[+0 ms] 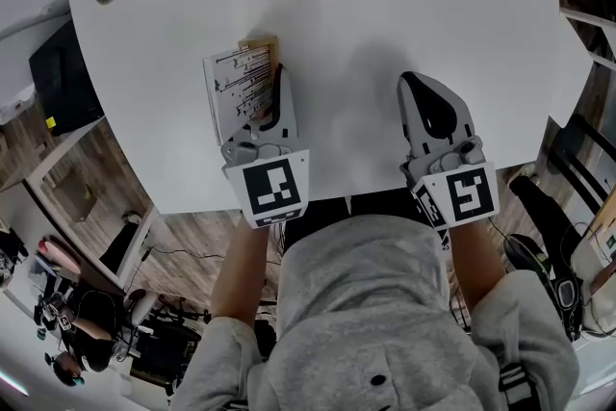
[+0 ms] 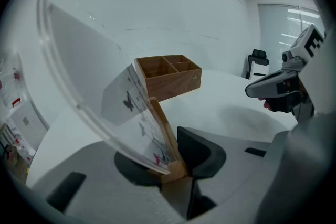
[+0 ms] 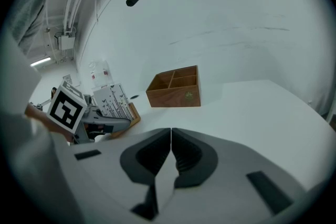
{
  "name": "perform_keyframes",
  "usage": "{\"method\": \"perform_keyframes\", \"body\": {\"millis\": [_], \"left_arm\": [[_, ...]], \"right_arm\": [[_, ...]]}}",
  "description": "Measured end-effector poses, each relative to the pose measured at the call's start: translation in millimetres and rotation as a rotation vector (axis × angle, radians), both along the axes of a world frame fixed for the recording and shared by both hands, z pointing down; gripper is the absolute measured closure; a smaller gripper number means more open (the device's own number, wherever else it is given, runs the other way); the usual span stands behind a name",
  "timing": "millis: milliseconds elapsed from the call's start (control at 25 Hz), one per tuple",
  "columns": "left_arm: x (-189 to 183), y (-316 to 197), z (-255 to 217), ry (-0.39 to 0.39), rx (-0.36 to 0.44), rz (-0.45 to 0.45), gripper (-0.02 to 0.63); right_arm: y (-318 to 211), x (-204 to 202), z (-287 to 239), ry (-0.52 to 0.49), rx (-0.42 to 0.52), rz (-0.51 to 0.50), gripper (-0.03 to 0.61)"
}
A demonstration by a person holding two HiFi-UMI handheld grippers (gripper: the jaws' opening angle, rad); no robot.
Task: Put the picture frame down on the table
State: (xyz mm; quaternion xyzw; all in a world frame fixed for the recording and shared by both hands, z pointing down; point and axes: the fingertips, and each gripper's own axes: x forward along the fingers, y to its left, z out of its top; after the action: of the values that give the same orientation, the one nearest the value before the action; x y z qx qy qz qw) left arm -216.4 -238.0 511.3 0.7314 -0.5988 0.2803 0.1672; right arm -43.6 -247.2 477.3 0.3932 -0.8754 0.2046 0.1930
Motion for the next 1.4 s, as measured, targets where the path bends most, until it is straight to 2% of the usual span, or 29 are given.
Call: {"method": "perform_keyframes", "body": {"millis": [560, 760, 1160, 1280, 1400], "left_arm": [[-5, -5, 5, -0.038, 0.023, -0.027, 0.5], [-4, -4, 7, -0.026, 0.024, -0.04, 0.497], [2, -1, 5, 0.052, 0.036, -0.062, 0.335], [4, 3, 3, 0.053, 0.056, -0.049, 0.328], [2, 10, 3, 0.051, 0.039, -0.063, 0.328]], "right_arm": [[-1, -13, 2, -0.019, -0.016, -0.016, 0.552], [0, -10, 3, -0.028, -0.014, -0.017, 0.552], [2, -2, -6, -0.036, 0.003, -0.026, 0.552], [2, 1, -10, -0.039, 0.01, -0.028, 0.552], [3, 5, -14, -0.037, 0.021, -0.037, 0.552]]}}
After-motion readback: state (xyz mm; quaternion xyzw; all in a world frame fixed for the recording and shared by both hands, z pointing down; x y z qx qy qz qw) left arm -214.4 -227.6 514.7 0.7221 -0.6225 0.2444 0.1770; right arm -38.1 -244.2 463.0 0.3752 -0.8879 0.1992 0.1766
